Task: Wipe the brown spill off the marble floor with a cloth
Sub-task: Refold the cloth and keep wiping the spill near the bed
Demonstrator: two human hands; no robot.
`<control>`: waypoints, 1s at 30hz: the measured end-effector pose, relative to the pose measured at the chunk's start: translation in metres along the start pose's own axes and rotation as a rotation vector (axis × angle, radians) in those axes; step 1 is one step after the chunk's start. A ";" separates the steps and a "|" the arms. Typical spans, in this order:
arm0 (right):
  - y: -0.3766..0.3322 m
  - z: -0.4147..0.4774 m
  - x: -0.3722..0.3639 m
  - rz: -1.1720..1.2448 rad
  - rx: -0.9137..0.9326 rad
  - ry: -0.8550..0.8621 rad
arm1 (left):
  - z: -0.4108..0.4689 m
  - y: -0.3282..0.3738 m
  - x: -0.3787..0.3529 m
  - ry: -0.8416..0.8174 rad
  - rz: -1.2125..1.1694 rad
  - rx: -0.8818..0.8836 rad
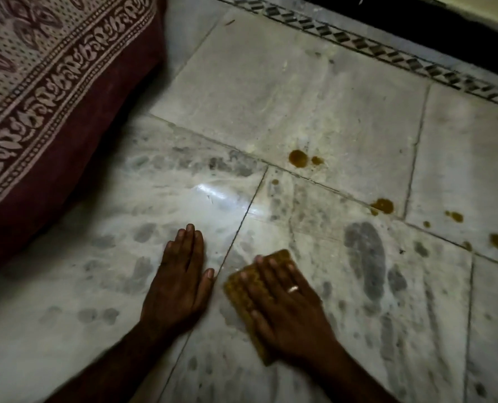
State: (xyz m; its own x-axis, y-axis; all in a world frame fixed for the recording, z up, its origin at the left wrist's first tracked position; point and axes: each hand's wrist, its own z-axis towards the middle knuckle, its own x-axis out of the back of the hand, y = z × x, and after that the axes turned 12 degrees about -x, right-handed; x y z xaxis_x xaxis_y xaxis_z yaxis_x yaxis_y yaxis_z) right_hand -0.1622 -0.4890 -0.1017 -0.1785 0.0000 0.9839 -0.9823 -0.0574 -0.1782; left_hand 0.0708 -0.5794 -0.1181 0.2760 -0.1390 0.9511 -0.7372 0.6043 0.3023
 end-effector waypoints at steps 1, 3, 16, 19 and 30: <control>0.018 0.001 0.003 -0.024 -0.051 -0.017 | 0.001 0.001 -0.001 -0.011 0.013 0.010; 0.042 0.022 0.004 -0.067 -0.194 -0.034 | 0.002 0.001 -0.002 -0.035 0.041 0.018; -0.031 0.052 -0.006 0.025 -0.072 0.083 | 0.001 0.000 -0.005 -0.011 0.062 -0.035; 0.001 0.004 0.002 0.016 -0.103 0.082 | 0.001 -0.001 -0.005 -0.007 0.059 -0.033; 0.085 0.028 0.013 -0.043 -0.570 0.176 | -0.002 0.001 -0.019 -0.031 0.124 -0.076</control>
State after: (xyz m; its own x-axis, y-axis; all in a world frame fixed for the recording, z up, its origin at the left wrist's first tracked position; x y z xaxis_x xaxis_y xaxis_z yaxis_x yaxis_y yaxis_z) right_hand -0.2463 -0.5219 -0.1040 -0.0964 0.1588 0.9826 -0.8556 0.4913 -0.1633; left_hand 0.0661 -0.5743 -0.1355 0.1660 -0.0831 0.9826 -0.7153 0.6758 0.1780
